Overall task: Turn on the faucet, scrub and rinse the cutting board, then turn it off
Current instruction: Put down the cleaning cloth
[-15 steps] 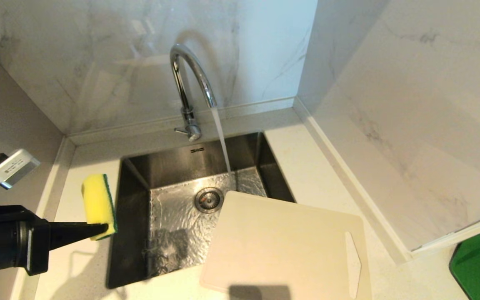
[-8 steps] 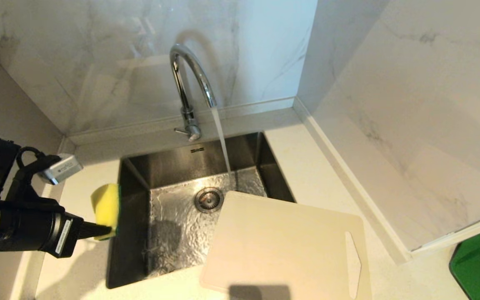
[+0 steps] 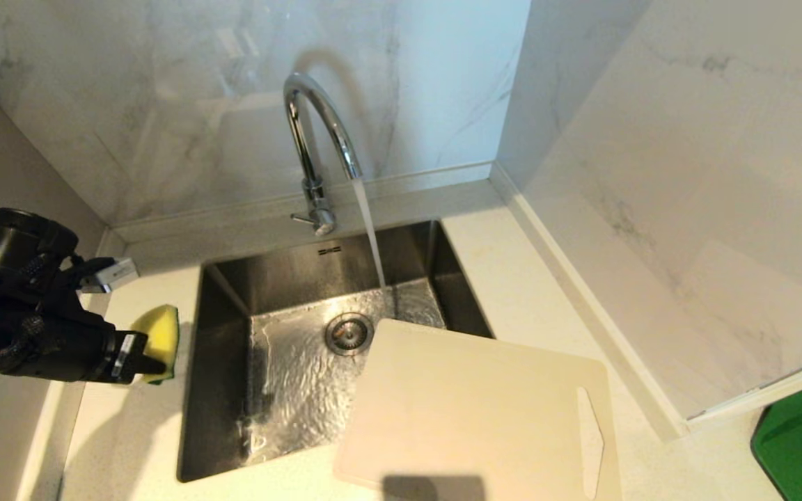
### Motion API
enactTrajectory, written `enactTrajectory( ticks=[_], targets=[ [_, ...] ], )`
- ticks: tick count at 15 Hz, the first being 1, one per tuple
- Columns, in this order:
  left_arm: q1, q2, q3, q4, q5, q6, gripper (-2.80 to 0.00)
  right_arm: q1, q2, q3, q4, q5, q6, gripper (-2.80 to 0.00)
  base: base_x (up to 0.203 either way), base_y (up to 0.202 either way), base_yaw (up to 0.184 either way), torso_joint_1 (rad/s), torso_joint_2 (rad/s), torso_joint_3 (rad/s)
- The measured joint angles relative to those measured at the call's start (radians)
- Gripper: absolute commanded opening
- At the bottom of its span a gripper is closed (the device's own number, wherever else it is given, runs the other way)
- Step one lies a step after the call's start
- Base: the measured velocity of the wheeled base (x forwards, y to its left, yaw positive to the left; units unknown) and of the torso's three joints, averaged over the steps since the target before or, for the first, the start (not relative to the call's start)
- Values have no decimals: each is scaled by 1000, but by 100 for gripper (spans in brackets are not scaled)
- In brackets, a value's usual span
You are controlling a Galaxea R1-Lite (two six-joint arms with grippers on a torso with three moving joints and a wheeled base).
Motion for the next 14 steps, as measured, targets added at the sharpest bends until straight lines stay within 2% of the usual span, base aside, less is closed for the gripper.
enactTrajectory(
  ticks=[3, 7, 12, 13, 14],
  targets=[
    [79, 92, -60, 0, 5, 0, -280, 0, 0, 0, 0, 0, 0, -280, 0, 0, 0, 0, 0, 0],
    [168, 205, -121, -9, 98, 4, -280, 0, 0, 0, 0, 0, 0, -280, 0, 0, 0, 0, 0, 0],
    [233, 324, -233, -18, 109, 4, -280, 0, 0, 0, 0, 0, 0, -280, 0, 0, 0, 0, 0, 0],
    [244, 340, -245, -18, 119, 4, 0, 0, 0, 0, 0, 0, 0, -280, 0, 0, 0, 0, 0, 0],
    [251, 352, -252, -18, 131, 7, 0, 0, 0, 0, 0, 0, 0, -280, 0, 0, 0, 0, 0, 0]
  ],
)
